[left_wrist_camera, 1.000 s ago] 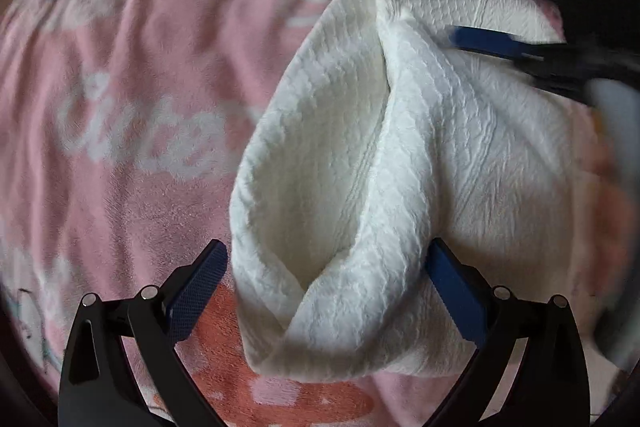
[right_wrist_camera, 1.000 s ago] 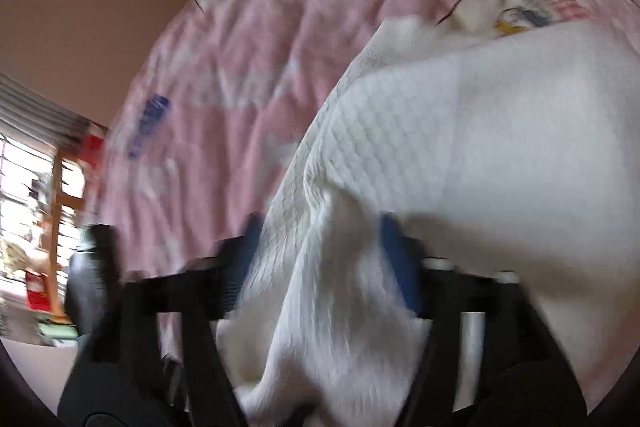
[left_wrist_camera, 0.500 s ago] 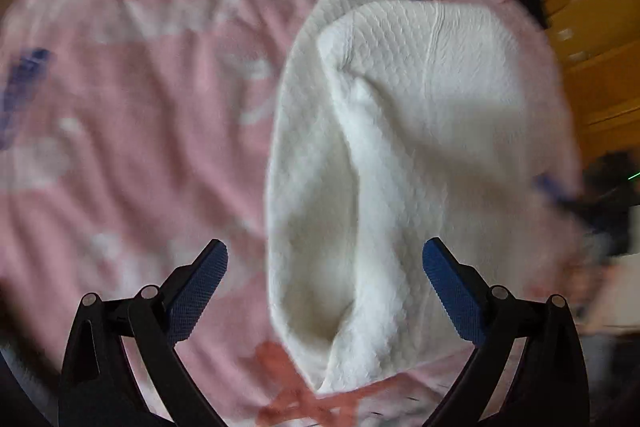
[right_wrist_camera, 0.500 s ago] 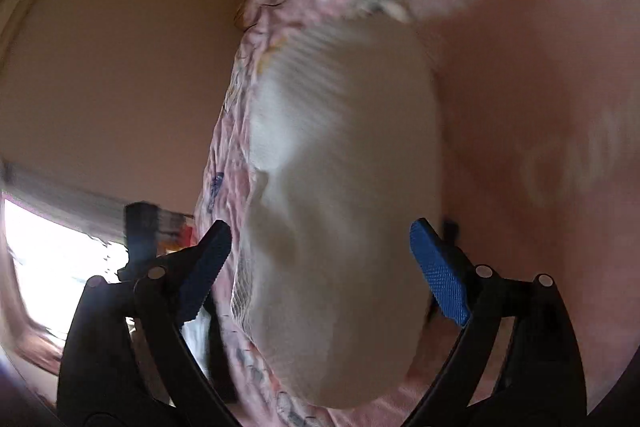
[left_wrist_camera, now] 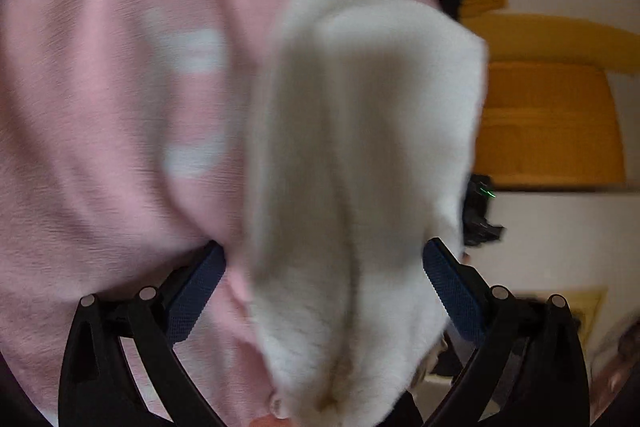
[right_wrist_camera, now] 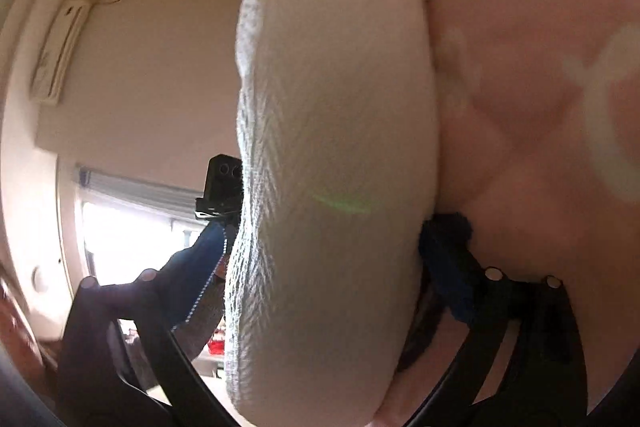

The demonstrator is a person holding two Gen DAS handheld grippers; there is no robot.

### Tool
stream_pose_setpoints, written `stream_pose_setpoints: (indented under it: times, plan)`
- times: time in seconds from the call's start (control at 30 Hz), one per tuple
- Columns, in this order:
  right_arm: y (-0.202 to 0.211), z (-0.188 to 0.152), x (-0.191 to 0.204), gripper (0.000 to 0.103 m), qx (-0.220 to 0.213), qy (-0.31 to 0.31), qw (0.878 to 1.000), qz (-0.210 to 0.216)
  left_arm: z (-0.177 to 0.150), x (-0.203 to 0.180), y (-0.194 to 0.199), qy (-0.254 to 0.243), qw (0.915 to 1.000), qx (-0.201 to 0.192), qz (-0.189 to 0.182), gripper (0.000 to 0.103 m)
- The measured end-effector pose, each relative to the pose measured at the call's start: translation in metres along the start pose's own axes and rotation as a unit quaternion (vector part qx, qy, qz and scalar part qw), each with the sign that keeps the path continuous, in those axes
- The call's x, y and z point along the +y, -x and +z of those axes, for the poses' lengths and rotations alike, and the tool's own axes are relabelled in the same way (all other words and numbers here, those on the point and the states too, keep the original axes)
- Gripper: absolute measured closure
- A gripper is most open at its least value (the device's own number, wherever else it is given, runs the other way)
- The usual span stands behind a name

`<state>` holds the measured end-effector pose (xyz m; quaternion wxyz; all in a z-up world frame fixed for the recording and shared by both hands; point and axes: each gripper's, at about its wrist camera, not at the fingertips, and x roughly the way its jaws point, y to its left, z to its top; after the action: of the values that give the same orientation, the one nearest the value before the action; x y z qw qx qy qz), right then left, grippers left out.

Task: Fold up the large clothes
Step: 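Lift the rolled hoodie bundle with both tools and carry it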

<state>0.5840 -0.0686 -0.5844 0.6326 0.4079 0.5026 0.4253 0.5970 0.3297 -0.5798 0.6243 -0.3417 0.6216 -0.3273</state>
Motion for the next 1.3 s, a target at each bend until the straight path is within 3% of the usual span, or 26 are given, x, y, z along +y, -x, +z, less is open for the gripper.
stream_pose_setpoints:
  times: [0.07, 0.1, 0.17, 0.23, 0.33, 0.5, 0.6, 0.73, 0.87, 1.0, 1.2, 1.23, 1.27, 1.3]
  plan:
    - [-0.012, 0.0, 0.001, 0.006, 0.017, 0.017, 0.999, -0.028, -0.004, -0.013, -0.008, -0.027, 0.9989, 0.01, 0.037, 0.008]
    - [-0.019, -0.001, 0.005, 0.006, 0.024, 0.031, 0.998, -0.045, -0.008, -0.023, -0.016, -0.046, 0.9961, 0.019, 0.072, 0.008]
    - [-0.033, 0.0, 0.016, 0.005, 0.025, 0.06, 0.996, -0.056, -0.013, -0.048, -0.027, -0.092, 0.9864, 0.013, 0.135, 0.008]
    - [-0.044, 0.002, 0.019, 0.005, 0.027, 0.064, 0.995, -0.073, -0.015, -0.056, -0.035, -0.104, 0.9805, 0.007, 0.166, 0.006]
    - [-0.05, 0.003, 0.019, 0.005, 0.024, 0.072, 0.995, -0.068, -0.019, -0.055, -0.04, -0.087, 0.9842, -0.001, 0.155, 0.006]
    - [-0.052, -0.005, 0.023, 0.007, 0.002, 0.076, 0.994, -0.075, -0.018, -0.042, -0.051, -0.095, 0.9818, -0.001, 0.165, 0.006]
    - [-0.053, -0.012, 0.023, 0.019, -0.011, 0.053, 0.997, -0.063, -0.022, -0.042, -0.049, -0.086, 0.984, -0.013, 0.156, 0.007]
    - [-0.052, -0.017, 0.034, 0.035, -0.02, 0.021, 0.999, -0.04, -0.034, -0.056, -0.037, -0.074, 0.9849, -0.038, 0.152, 0.031]
    - [-0.062, -0.021, 0.069, 0.039, -0.006, 0.036, 0.999, -0.029, -0.044, -0.066, -0.017, -0.076, 0.9849, -0.042, 0.149, 0.049]
    - [-0.075, -0.026, 0.1, 0.041, 0.008, 0.04, 0.999, -0.007, -0.048, -0.07, 0.001, -0.061, 0.9901, -0.052, 0.115, 0.053]
    - [-0.099, -0.042, 0.143, 0.041, 0.025, 0.057, 0.998, 0.004, -0.067, -0.093, 0.012, -0.066, 0.9884, -0.065, 0.12, 0.054]
    - [-0.103, -0.044, 0.148, 0.041, 0.025, 0.057, 0.998, 0.008, -0.072, -0.096, 0.016, -0.063, 0.9915, -0.065, 0.093, 0.066]
    - [-0.103, -0.041, 0.149, 0.041, 0.024, 0.052, 0.998, 0.017, -0.078, -0.099, 0.018, -0.064, 0.9924, -0.066, 0.082, 0.067]
    - [-0.104, -0.044, 0.156, 0.041, 0.022, 0.049, 0.998, 0.022, -0.086, -0.107, 0.021, -0.078, 0.9902, -0.068, 0.094, 0.067]
